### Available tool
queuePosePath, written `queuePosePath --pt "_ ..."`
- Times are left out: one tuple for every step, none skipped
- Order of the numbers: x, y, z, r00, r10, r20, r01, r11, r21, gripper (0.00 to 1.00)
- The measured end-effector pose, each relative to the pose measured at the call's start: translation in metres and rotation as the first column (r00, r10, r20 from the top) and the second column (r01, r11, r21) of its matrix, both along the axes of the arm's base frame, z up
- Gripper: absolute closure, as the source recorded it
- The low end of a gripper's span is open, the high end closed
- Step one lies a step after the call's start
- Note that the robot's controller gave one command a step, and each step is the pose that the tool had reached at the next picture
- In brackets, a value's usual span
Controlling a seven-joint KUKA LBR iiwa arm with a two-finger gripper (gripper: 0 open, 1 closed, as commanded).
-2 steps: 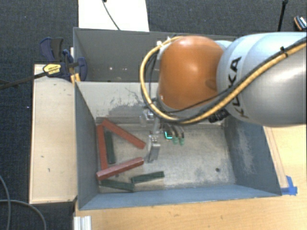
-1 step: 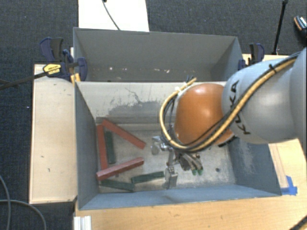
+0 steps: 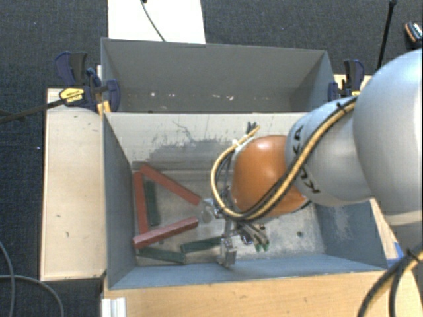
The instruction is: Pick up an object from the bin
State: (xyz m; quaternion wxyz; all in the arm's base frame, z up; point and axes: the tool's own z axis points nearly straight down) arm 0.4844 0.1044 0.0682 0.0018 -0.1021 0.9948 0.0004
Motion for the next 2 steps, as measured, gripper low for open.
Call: queuePosePath --pt "-0.001 0.000 0.002 1.000 -0.006 -0.001 0.006 1.000 0.000 1.00" --pt "0.014 0.004 0.156 1.000 0.011 0.008 -0.011 1.000 0.001 1.00"
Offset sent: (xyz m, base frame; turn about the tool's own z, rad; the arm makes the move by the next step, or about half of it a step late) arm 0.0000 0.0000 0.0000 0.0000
